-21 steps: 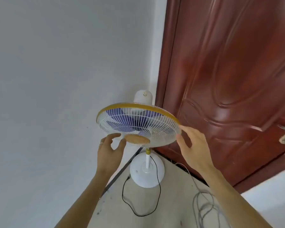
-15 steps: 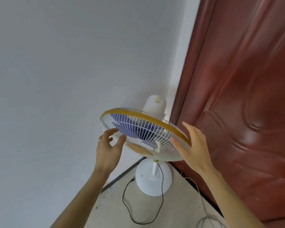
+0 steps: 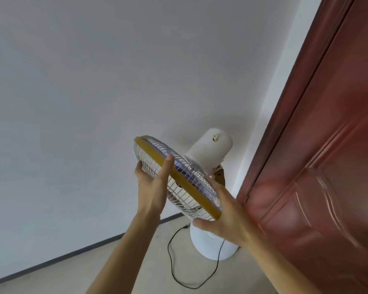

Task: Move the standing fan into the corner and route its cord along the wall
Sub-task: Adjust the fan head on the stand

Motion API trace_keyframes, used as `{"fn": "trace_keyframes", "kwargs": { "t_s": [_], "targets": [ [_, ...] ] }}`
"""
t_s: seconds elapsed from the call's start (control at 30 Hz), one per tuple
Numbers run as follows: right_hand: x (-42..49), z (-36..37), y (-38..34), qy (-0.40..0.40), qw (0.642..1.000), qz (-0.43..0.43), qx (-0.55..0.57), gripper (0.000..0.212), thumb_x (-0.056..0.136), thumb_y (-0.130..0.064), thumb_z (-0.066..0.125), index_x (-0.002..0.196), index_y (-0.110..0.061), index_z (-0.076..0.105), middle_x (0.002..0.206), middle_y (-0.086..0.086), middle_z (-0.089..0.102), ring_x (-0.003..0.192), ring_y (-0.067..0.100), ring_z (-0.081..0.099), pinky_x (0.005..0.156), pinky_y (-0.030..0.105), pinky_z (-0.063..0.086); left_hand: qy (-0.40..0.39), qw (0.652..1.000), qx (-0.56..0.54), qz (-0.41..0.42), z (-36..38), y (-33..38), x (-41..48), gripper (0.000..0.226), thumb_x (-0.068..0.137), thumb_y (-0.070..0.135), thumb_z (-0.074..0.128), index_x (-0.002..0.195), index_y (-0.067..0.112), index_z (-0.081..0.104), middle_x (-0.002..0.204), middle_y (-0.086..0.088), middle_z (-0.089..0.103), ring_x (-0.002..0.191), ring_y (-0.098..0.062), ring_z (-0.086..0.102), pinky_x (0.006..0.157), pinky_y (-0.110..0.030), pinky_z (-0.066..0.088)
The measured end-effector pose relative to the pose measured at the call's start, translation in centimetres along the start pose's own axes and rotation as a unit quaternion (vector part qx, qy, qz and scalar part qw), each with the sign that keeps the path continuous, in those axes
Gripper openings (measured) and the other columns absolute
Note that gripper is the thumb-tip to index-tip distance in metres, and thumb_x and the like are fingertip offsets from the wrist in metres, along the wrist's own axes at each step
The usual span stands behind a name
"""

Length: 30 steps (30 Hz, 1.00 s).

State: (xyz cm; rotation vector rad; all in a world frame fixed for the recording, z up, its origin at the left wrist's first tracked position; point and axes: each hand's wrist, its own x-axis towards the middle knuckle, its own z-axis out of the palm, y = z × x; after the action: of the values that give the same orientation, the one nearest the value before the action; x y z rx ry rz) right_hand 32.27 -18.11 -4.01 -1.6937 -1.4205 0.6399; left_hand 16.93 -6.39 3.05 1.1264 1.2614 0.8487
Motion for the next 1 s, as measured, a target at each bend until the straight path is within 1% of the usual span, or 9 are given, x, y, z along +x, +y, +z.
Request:
{"fn": "trace_keyframes", "kwargs": {
  "t_s": [0.1,0.27,0.43,0.53,0.6,0.7,0.8,0.9,1.0],
  "targets": [
    [-0.9,2.1,-0.6,0.036,0.999,-0.003,-0.016,0.101,0.066,-0.053,0.081,0.148,-0.046,0.022,0.140,-0.032,0.041,0.126,-0.006,0.045,0.091,0.008,0.041,0.024,0.999,0.026,0.002,1.0,0.4,-0.1,0.110,0.066,0.065,0.079,0.150,0.039,0.013,0.121,0.006,0.055,0.105,-0.024,0.057,0.095,-0.050,0.043],
    [-2.5,6.0,-1.0,0.056,0.998,0.011,-0.021,0.105,0.071,-0.049,0.079,0.154,-0.029,0.017,0.151,-0.010,0.036,0.136,0.010,0.039,0.101,0.034,0.048,0.060,0.996,0.060,0.028,0.7,-1.1,-0.6,0.113,0.065,0.052,0.086,0.149,0.035,0.013,0.117,0.003,0.060,0.092,-0.018,0.066,0.075,-0.034,0.055],
    [-3.9,8.6,-2.5,0.048,0.997,0.007,-0.059,0.105,0.075,-0.056,0.073,0.155,-0.030,0.010,0.160,-0.010,0.022,0.145,0.012,0.024,0.111,0.042,0.039,0.059,0.996,0.063,0.033,-3.3,-3.3,-0.3,0.101,0.063,0.040,0.083,0.144,0.034,0.022,0.094,0.015,0.064,0.079,-0.015,0.071,0.075,-0.044,0.061],
    [-4.9,9.0,-2.8,-0.043,0.998,-0.016,-0.033,0.096,0.079,-0.067,0.064,0.153,-0.044,0.007,0.161,-0.024,0.007,0.148,0.001,0.008,0.116,0.043,0.025,0.035,0.996,0.051,0.061,-6.5,-4.5,-0.3,0.096,0.071,0.027,0.085,0.146,0.030,0.025,0.098,0.017,0.063,0.073,0.003,0.070,0.054,-0.016,0.055],
    [-4.7,8.0,-2.6,-0.078,0.996,-0.037,-0.023,0.084,0.081,-0.072,0.056,0.151,-0.051,0.014,0.160,-0.029,0.008,0.147,-0.004,0.007,0.113,0.039,0.026,0.022,0.996,0.046,0.070,-8.6,-5.4,-0.5,0.096,0.072,0.023,0.086,0.147,0.030,0.025,0.102,0.017,0.063,0.077,0.008,0.068,0.052,-0.013,0.054],
    [-2.0,6.5,-2.7,0.026,0.993,-0.060,-0.096,0.080,0.081,-0.075,0.049,0.150,-0.038,0.030,0.159,-0.007,0.024,0.145,0.015,0.023,0.109,0.037,0.034,0.025,0.997,0.023,0.066,-12.1,-6.7,-0.9,0.096,0.069,0.024,0.087,0.145,0.031,0.029,0.103,0.017,0.064,0.081,0.007,0.069,0.052,-0.013,0.054],
    [2.7,5.4,-3.3,0.122,0.982,-0.005,-0.142,0.091,0.073,-0.079,0.052,0.149,-0.034,0.028,0.159,0.008,0.020,0.144,0.028,0.019,0.111,0.044,0.024,0.031,0.998,0.005,0.053,-15.3,-7.6,-1.0,0.092,0.066,0.026,0.088,0.142,0.033,0.036,0.107,0.011,0.068,0.082,0.000,0.072,0.055,-0.018,0.057],
    [6.9,5.4,-3.5,0.016,0.989,0.041,-0.142,0.101,0.065,-0.074,0.067,0.149,-0.048,0.018,0.162,0.003,0.012,0.147,0.026,0.012,0.112,0.043,0.021,0.028,0.999,-0.002,0.036,-18.4,-8.2,-1.2,0.090,0.063,0.027,0.088,0.139,0.035,0.041,0.101,0.012,0.071,0.083,-0.004,0.072,0.056,-0.027,0.060],
    [10.1,6.8,-4.1,-0.104,0.988,0.020,-0.108,0.110,0.058,-0.056,0.085,0.149,-0.041,0.026,0.153,0.000,0.031,0.141,0.018,0.030,0.109,0.031,0.029,0.037,0.999,0.001,0.027,-21.8,-8.8,-1.5,0.084,0.067,0.019,0.088,0.138,0.030,0.045,0.099,0.013,0.073,0.083,-0.008,0.074,0.058,-0.024,0.059]
  ]
}}
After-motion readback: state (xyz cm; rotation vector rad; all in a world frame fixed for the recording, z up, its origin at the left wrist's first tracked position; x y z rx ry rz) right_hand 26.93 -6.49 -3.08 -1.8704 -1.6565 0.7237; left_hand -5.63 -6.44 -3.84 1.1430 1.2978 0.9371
